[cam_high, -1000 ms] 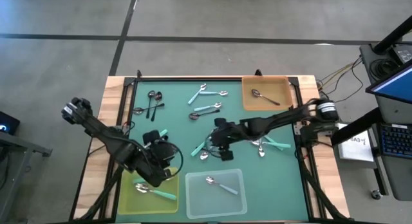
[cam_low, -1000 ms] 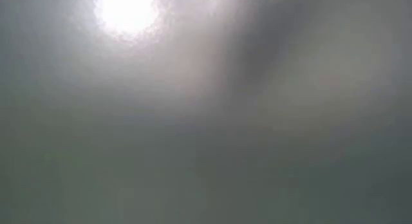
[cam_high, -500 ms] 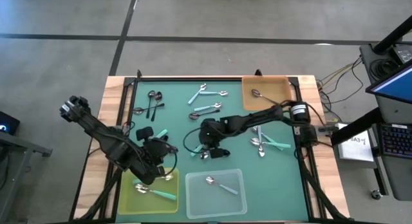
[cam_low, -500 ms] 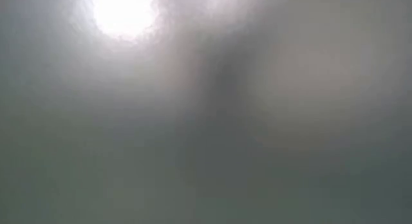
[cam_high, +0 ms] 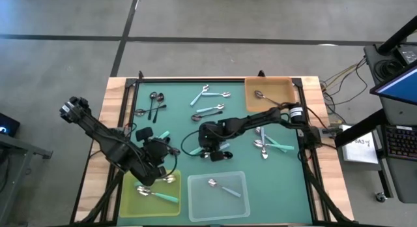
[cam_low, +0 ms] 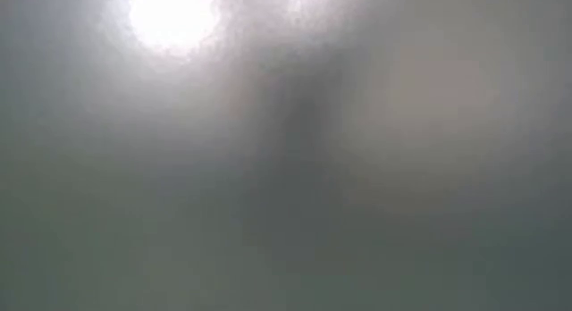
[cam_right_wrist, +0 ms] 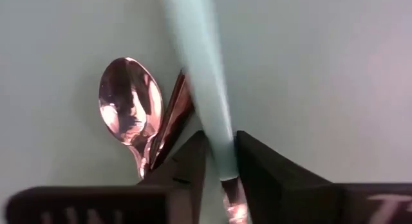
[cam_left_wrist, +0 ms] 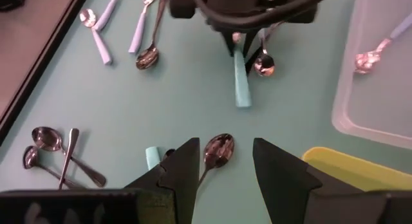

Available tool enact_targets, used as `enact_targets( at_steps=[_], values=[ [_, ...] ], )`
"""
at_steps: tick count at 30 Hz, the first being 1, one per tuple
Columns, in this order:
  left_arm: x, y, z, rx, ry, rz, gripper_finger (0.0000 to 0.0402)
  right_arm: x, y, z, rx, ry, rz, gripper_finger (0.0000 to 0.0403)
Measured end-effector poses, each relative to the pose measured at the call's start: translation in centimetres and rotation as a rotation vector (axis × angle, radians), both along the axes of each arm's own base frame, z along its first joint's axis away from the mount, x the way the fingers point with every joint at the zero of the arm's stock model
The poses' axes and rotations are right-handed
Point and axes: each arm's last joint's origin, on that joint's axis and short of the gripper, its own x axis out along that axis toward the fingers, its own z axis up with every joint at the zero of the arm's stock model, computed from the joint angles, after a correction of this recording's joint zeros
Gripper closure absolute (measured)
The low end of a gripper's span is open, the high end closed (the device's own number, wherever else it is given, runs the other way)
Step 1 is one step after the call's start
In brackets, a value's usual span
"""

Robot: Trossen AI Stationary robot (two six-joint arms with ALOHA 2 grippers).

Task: Sort silverware by color (type)
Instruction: Put the green spoon into the yellow bin

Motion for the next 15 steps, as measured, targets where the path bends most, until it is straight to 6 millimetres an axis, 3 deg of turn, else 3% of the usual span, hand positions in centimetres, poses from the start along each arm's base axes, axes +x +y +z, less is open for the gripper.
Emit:
enact_targets(
  at_steps=[3, 8, 15],
  values=[
    [-0.2, -0.3, -1.1, 0.021, -0.036, 0.029, 0.0271, -0.1, -0.1, 0.8, 0.005, -0.011, -0.021, 0.0373],
    [-0.3, -1.3, -4.0, 0.046, -0.183, 0.035, 0.0271, -0.9, -0.6, 2.5, -0.037, -0.008, -0.107, 0.0374],
    [0.2, -1.6, -8.2, 0.096, -0.481, 0.11, 0.0271, -1.3, -1.0, 8.0, -0.124, -0.208, -0.269, 0.0374]
  ],
)
